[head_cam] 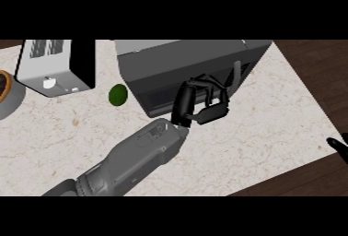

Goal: Pick up the milk, place it into the microwave and close the microwave

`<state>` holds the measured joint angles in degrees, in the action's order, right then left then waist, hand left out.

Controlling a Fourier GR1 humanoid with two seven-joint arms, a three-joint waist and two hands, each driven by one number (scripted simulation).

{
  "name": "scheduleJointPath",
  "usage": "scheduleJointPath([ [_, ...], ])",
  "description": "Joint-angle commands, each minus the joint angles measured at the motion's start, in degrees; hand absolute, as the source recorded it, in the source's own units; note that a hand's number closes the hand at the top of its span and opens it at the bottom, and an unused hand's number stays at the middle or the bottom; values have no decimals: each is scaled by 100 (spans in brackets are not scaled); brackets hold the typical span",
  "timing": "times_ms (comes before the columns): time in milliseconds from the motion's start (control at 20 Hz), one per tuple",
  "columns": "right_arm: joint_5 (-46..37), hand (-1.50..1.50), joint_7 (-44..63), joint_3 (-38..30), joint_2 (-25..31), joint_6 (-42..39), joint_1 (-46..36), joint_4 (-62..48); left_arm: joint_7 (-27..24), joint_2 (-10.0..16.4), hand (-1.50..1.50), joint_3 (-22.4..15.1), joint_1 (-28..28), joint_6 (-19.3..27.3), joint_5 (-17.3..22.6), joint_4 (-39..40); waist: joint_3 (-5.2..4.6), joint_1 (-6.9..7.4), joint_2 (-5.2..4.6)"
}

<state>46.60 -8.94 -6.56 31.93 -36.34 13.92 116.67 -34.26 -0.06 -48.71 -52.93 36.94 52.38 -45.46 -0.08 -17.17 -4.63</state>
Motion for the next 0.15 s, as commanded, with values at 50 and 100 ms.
scheduleJointPath([
  [50,85,-150,42,-9,31,22,19,58,-45,5,150,371,-274,58,185,653,-5,-54,-96],
  [100,130,-150,62,17,33,52,-54,55,-38,5,150,296,-299,70,190,636,-4,-25,-116],
])
